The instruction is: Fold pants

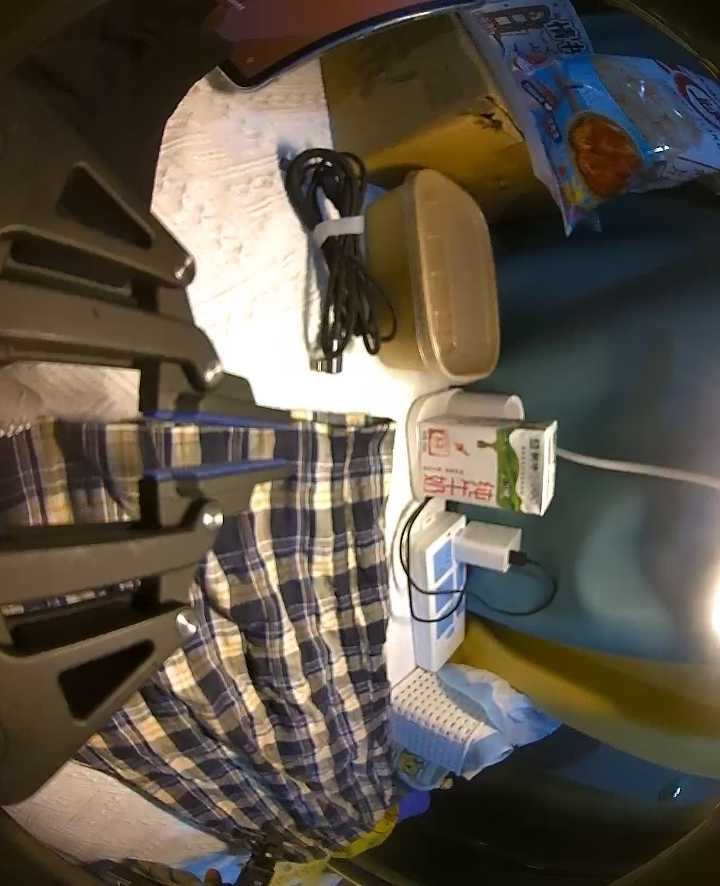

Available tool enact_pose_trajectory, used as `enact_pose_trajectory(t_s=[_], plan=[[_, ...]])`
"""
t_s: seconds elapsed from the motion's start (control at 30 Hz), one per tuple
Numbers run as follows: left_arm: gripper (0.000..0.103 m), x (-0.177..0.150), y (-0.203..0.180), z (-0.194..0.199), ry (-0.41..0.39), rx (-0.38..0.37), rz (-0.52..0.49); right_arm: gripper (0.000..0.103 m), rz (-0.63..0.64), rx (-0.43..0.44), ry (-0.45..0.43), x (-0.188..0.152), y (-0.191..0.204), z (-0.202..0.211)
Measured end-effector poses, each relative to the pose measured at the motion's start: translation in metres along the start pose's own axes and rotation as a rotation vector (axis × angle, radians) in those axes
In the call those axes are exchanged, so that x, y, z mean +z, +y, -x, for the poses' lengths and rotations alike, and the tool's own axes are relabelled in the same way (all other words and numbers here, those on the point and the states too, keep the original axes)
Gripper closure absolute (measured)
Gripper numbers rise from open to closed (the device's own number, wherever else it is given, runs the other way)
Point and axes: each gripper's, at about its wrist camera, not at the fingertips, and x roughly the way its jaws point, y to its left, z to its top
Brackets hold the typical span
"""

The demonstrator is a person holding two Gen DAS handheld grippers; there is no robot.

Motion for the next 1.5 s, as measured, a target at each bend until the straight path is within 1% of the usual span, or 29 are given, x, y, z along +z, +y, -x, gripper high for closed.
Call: enact_pose_trajectory(t_s=[0.1, 0.17, 0.2, 0.23, 0.3, 0.33, 0.4, 0.43, 0.47, 0.5, 0.57, 0.67, 0.7, 0.77, 0.87, 1.03, 1.17, 1.33, 1.5], plan=[[0.091, 0.000, 0.001, 0.003, -0.013, -0.007, 0.008, 0.025, -0.042, 0.012, -0.036, 0.004, -0.003, -0.004], [0.091, -0.001, 0.003, 0.004, -0.008, -0.015, 0.020, 0.025, -0.101, 0.053, -0.060, 0.010, -0.010, -0.008], [0.091, -0.002, 0.003, 0.005, -0.008, -0.016, 0.022, 0.029, -0.135, 0.079, -0.070, 0.013, -0.015, -0.011], [0.091, -0.003, 0.004, 0.006, -0.008, -0.016, 0.023, 0.039, -0.153, 0.092, -0.075, 0.015, -0.017, -0.013], [0.091, -0.005, 0.005, 0.009, -0.006, -0.016, 0.027, 0.053, -0.182, 0.109, -0.070, 0.019, -0.022, -0.017], [0.091, -0.007, 0.006, 0.010, -0.006, -0.019, 0.033, 0.065, -0.189, 0.127, -0.062, 0.019, -0.024, -0.019], [0.091, -0.009, 0.006, 0.011, 0.000, -0.023, 0.041, 0.072, -0.182, 0.180, -0.047, 0.019, -0.027, -0.022], [0.091, -0.011, 0.006, 0.012, -0.001, -0.027, 0.047, 0.078, -0.176, 0.217, -0.016, 0.019, -0.026, -0.025], [0.091, -0.012, 0.005, 0.014, -0.007, -0.038, 0.059, 0.079, -0.171, 0.235, -0.019, 0.019, -0.026, -0.025], [0.091, -0.012, 0.004, 0.015, -0.009, -0.046, 0.065, 0.081, -0.157, 0.234, -0.030, 0.019, -0.024, -0.022], [0.091, -0.012, -0.003, 0.019, -0.005, -0.050, 0.045, 0.082, -0.125, 0.221, -0.063, 0.019, -0.019, -0.012], [0.091, -0.014, -0.018, 0.031, -0.016, -0.045, -0.013, 0.083, -0.062, 0.204, -0.124, 0.019, -0.017, 0.014], [0.091, -0.014, -0.021, 0.032, -0.014, -0.046, -0.020, 0.083, -0.033, 0.204, -0.141, 0.020, -0.018, 0.025], [0.091, -0.018, -0.030, 0.035, -0.004, -0.048, -0.028, 0.083, -0.015, 0.202, -0.155, 0.021, -0.022, 0.034], [0.091, -0.024, -0.039, 0.039, 0.005, -0.060, -0.015, 0.083, -0.028, 0.199, -0.175, 0.022, -0.035, 0.048], [0.091, -0.033, -0.055, 0.050, -0.010, -0.092, 0.017, 0.084, -0.041, 0.198, -0.214, 0.023, -0.057, 0.073], [0.091, -0.040, -0.069, 0.052, 0.020, -0.095, -0.022, 0.084, -0.037, 0.195, -0.222, 0.022, -0.066, 0.081], [0.091, -0.044, -0.070, 0.055, 0.034, -0.099, -0.038, 0.084, -0.054, 0.214, -0.230, 0.020, -0.065, 0.083], [0.090, -0.041, -0.062, 0.055, 0.032, -0.099, -0.048, 0.084, -0.014, 0.221, -0.258, 0.030, -0.042, 0.098]])
